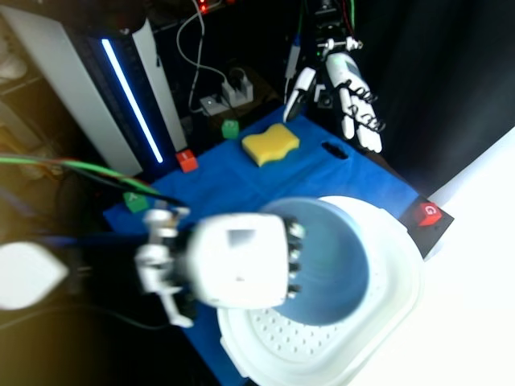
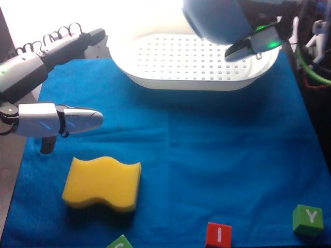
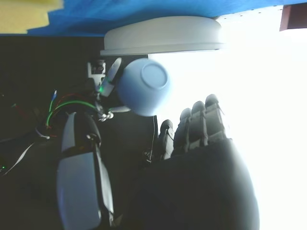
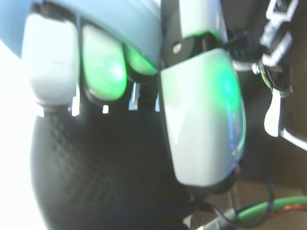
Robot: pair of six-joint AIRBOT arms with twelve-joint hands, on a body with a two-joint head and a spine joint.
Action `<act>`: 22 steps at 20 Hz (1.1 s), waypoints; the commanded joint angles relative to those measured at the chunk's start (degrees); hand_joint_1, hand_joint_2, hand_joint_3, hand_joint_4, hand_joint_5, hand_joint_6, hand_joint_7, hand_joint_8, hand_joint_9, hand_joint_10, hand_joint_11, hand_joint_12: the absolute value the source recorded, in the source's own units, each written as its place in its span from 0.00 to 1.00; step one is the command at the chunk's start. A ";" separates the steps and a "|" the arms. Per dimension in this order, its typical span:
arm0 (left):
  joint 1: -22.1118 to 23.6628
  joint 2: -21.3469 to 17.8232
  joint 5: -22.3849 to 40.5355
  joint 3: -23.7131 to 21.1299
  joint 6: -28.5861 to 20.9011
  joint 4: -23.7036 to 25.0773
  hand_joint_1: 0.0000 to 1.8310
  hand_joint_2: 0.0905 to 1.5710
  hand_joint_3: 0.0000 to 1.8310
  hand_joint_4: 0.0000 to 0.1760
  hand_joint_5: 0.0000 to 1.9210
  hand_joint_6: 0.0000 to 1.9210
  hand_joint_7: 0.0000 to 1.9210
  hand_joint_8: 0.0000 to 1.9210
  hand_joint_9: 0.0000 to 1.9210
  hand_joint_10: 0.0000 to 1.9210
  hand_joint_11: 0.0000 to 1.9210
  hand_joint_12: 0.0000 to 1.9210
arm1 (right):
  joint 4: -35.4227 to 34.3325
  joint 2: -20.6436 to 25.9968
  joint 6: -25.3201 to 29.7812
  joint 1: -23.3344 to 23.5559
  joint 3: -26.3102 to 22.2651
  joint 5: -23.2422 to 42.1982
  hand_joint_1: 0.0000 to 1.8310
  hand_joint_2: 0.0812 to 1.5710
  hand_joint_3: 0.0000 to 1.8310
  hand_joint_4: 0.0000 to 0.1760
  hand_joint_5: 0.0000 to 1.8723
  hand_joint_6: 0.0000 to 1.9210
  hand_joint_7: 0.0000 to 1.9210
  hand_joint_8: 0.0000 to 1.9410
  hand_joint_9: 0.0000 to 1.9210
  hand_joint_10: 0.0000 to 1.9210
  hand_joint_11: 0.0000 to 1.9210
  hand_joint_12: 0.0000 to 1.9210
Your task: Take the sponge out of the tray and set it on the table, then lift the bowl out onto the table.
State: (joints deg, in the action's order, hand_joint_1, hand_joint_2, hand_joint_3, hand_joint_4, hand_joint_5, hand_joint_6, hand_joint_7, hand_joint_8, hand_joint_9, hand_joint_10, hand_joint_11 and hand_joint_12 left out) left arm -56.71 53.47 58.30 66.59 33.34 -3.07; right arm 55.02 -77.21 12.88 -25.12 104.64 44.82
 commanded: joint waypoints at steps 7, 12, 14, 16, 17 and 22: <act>-0.62 -1.22 9.44 -0.90 -0.38 -2.49 0.38 0.59 0.00 0.60 0.01 0.00 0.00 0.00 0.00 0.00 0.00 0.00 | -1.69 11.14 -7.41 1.04 -16.59 8.86 0.83 0.76 0.01 0.00 0.63 1.00 0.76 1.00 0.84 1.00 0.86 1.00; -1.36 -1.67 10.32 -1.38 -0.37 -3.17 0.37 0.58 0.00 0.68 0.02 0.00 0.00 0.00 0.00 0.00 0.03 0.01 | 5.49 15.12 -7.18 0.95 -23.52 9.64 0.75 0.80 0.01 0.99 0.48 1.00 0.75 1.00 0.85 1.00 0.88 1.00; -1.46 -1.64 10.32 -1.41 -0.37 -3.28 0.36 0.58 0.00 0.67 0.01 0.00 0.00 0.00 0.00 0.00 0.00 0.00 | 10.04 15.26 -5.04 0.95 -24.88 9.62 0.68 0.84 0.01 0.81 0.51 1.00 0.77 1.00 0.88 1.00 0.91 1.00; -1.48 -1.62 10.40 -1.48 -0.37 -3.32 0.35 0.58 0.00 0.56 0.01 0.00 0.00 0.00 0.00 0.00 0.01 0.01 | 14.07 14.43 -1.67 0.37 -24.70 9.53 0.70 0.83 0.00 0.74 0.53 1.00 0.77 1.00 0.88 1.00 0.90 1.00; -1.48 -1.61 10.48 -1.56 -0.37 -3.35 0.35 0.58 0.00 0.61 0.01 0.00 0.00 0.00 0.00 0.00 0.01 0.00 | 15.08 13.44 0.02 -0.97 -23.91 9.42 0.71 0.80 0.00 0.71 0.57 1.00 0.76 1.00 0.86 1.00 0.88 1.00; -1.77 -1.53 10.37 -1.70 -0.37 -3.47 0.33 0.58 0.00 0.60 0.01 0.00 0.00 0.00 0.00 0.00 0.02 0.01 | 14.66 11.54 2.16 -4.51 -22.16 9.17 0.81 0.76 0.00 0.69 0.59 1.00 0.73 1.00 0.83 1.00 0.87 1.00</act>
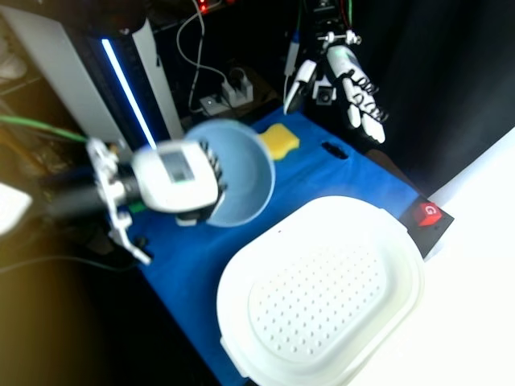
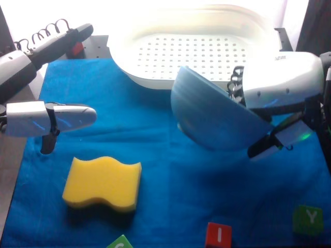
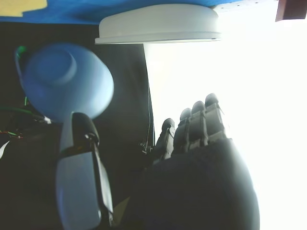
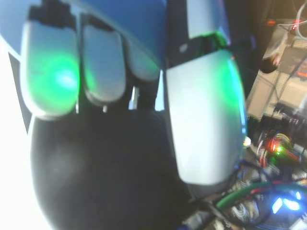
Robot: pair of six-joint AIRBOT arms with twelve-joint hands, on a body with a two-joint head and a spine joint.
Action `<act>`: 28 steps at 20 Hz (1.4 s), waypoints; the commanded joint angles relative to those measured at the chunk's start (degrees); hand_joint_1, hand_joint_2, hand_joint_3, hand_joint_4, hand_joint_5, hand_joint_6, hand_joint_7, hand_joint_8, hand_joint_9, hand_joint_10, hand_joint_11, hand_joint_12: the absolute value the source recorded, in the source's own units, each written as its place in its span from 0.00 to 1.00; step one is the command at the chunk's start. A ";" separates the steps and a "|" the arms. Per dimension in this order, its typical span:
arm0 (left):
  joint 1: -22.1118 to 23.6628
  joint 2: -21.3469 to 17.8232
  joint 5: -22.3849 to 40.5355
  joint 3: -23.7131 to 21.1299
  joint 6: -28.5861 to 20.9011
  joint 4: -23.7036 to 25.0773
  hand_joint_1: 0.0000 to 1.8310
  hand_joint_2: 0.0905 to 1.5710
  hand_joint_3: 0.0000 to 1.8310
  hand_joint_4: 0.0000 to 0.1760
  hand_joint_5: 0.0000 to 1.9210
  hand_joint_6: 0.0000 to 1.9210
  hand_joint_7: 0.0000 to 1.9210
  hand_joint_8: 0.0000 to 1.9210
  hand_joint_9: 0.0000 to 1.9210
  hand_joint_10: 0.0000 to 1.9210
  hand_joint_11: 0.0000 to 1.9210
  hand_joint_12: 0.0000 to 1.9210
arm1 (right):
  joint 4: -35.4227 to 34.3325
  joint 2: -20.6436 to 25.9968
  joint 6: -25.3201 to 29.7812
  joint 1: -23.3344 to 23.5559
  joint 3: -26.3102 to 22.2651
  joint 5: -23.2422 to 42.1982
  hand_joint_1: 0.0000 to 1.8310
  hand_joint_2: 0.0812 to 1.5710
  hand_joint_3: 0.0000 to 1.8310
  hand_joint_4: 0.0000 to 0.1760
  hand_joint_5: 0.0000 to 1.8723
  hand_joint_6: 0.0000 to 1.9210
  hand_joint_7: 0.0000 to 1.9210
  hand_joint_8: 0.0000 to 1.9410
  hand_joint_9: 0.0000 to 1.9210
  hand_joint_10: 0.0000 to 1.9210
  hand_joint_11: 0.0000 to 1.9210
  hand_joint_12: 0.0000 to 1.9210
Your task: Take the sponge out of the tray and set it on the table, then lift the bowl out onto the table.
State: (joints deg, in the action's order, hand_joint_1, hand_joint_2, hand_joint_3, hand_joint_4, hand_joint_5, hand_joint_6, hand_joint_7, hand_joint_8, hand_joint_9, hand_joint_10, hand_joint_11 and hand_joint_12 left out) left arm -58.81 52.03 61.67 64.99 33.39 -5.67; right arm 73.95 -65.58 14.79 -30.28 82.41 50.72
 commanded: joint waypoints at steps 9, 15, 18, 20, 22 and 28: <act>-0.52 -0.03 7.80 -0.26 -0.42 -1.76 0.37 0.60 0.00 0.64 0.02 0.00 0.00 0.00 0.00 0.00 0.01 0.01 | -5.18 -0.04 0.65 -1.13 -0.19 3.22 0.06 0.88 0.00 0.00 0.26 0.02 0.18 0.03 0.14 0.10 0.00 0.38; -0.89 -0.12 8.32 -0.28 -0.42 -2.14 0.38 0.59 0.00 0.79 0.02 0.00 0.00 0.00 0.00 0.00 0.02 0.01 | -10.67 1.66 0.32 -1.15 0.24 3.33 0.01 0.86 0.00 0.29 0.18 0.00 0.09 0.00 0.06 0.00 0.00 0.00; -1.00 -0.37 9.39 -0.33 -0.42 -2.27 0.35 0.59 0.00 0.97 0.02 0.00 0.00 0.00 0.00 0.00 0.01 0.01 | -18.35 5.09 -6.57 -1.24 -1.95 3.64 0.03 0.82 0.00 0.61 0.12 0.00 0.01 0.00 0.00 0.00 0.00 0.00; -1.88 -0.63 11.07 -0.92 -0.44 -2.33 0.32 0.61 0.01 0.75 0.01 0.00 0.00 0.00 0.00 0.00 0.00 0.00 | -28.12 8.89 -13.81 -2.62 -4.44 5.24 0.00 0.77 0.00 0.31 0.01 0.00 0.00 0.00 0.00 0.00 0.01 0.00; -2.52 -0.90 12.32 -1.34 -0.46 -2.64 0.32 0.62 0.01 0.75 0.00 0.00 0.00 0.00 0.00 0.00 0.00 0.00 | -36.36 10.14 -16.86 -6.85 -4.49 10.60 0.00 0.78 0.00 0.45 0.01 0.00 0.00 0.00 0.00 0.00 0.00 0.00; -2.66 -1.33 15.92 -2.06 -0.65 -3.01 0.31 0.60 0.00 1.00 0.00 0.00 0.00 0.00 0.00 0.00 0.00 0.00 | -58.35 8.88 -17.64 -20.81 -2.90 24.74 0.07 0.83 0.01 0.69 0.03 0.00 0.00 0.00 0.00 0.00 0.00 0.00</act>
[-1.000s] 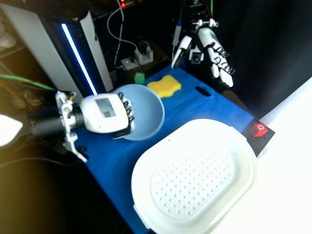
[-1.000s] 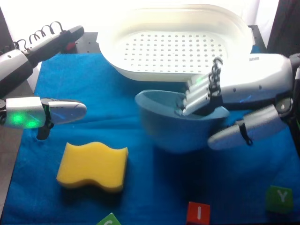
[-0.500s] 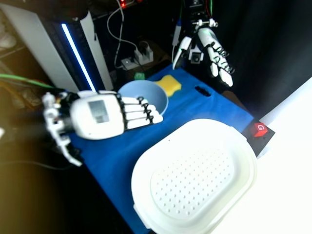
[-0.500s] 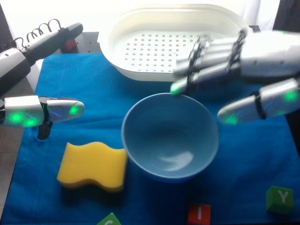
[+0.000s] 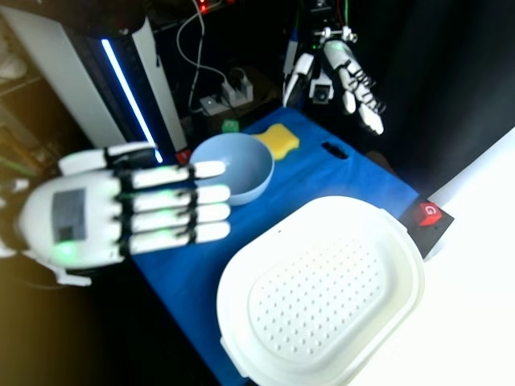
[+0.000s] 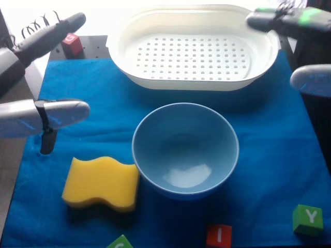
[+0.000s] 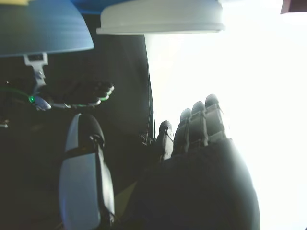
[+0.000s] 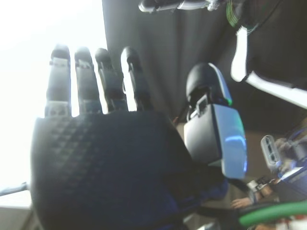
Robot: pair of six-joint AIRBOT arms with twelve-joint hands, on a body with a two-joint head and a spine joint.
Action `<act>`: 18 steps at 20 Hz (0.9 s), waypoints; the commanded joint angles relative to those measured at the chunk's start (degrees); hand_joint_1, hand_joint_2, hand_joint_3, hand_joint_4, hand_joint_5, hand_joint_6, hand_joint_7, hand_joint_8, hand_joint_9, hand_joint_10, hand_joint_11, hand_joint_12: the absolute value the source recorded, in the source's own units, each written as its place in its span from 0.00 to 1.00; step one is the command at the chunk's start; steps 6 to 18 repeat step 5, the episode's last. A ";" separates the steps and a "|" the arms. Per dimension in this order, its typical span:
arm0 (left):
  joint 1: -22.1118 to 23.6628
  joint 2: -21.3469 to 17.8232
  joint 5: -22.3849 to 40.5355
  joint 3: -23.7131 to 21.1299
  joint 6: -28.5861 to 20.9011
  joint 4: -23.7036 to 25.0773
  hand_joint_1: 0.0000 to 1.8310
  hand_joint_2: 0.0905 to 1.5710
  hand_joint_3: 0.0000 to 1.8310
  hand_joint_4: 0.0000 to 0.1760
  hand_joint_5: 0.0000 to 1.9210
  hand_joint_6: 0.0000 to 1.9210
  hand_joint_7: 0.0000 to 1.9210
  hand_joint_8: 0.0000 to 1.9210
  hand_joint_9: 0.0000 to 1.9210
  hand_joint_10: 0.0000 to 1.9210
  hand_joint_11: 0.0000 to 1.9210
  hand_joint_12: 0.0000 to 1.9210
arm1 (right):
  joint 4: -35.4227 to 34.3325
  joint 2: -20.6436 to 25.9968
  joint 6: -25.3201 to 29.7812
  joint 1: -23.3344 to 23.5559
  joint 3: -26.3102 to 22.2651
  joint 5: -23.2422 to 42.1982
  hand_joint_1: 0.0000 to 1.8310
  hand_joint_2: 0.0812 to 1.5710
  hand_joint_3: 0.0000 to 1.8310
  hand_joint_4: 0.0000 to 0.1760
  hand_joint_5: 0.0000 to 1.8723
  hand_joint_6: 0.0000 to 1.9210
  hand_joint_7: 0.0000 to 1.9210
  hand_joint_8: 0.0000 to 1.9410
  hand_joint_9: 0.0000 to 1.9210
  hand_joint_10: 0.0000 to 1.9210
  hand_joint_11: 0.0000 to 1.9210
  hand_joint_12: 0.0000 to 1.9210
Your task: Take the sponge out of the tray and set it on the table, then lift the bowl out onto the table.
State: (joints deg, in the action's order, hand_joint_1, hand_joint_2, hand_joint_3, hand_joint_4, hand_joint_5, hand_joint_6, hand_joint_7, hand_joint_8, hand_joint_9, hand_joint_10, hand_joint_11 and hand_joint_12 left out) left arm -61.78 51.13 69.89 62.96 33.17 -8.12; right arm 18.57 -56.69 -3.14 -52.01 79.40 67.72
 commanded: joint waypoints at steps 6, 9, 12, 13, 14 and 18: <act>-1.37 -0.25 11.35 -0.75 -0.43 -3.18 0.26 0.54 0.00 0.59 0.00 0.00 0.00 0.00 0.00 0.00 0.01 0.01 | -13.72 -1.47 0.32 -6.10 0.46 14.51 0.08 0.79 0.00 0.69 0.03 0.00 0.01 0.00 0.00 0.00 0.00 0.00; -1.37 -0.25 11.35 -0.75 -0.43 -3.18 0.26 0.54 0.00 0.59 0.00 0.00 0.00 0.00 0.00 0.00 0.01 0.01 | -13.72 -1.47 0.32 -6.10 0.46 14.51 0.08 0.79 0.00 0.69 0.03 0.00 0.01 0.00 0.00 0.00 0.00 0.00; -1.37 -0.25 11.35 -0.75 -0.43 -3.18 0.26 0.54 0.00 0.59 0.00 0.00 0.00 0.00 0.00 0.00 0.01 0.01 | -13.72 -1.47 0.32 -6.10 0.46 14.51 0.08 0.79 0.00 0.69 0.03 0.00 0.01 0.00 0.00 0.00 0.00 0.00; -1.37 -0.25 11.35 -0.75 -0.43 -3.18 0.26 0.54 0.00 0.59 0.00 0.00 0.00 0.00 0.00 0.00 0.01 0.01 | -13.72 -1.47 0.32 -6.10 0.46 14.51 0.08 0.79 0.00 0.69 0.03 0.00 0.01 0.00 0.00 0.00 0.00 0.00; -1.37 -0.25 11.35 -0.75 -0.43 -3.18 0.26 0.54 0.00 0.59 0.00 0.00 0.00 0.00 0.00 0.00 0.01 0.01 | -13.72 -1.47 0.32 -6.10 0.46 14.51 0.08 0.79 0.00 0.69 0.03 0.00 0.01 0.00 0.00 0.00 0.00 0.00; -1.37 -0.25 11.35 -0.75 -0.43 -3.18 0.26 0.54 0.00 0.59 0.00 0.00 0.00 0.00 0.00 0.00 0.01 0.01 | -13.72 -1.47 0.32 -6.10 0.46 14.51 0.08 0.79 0.00 0.69 0.03 0.00 0.01 0.00 0.00 0.00 0.00 0.00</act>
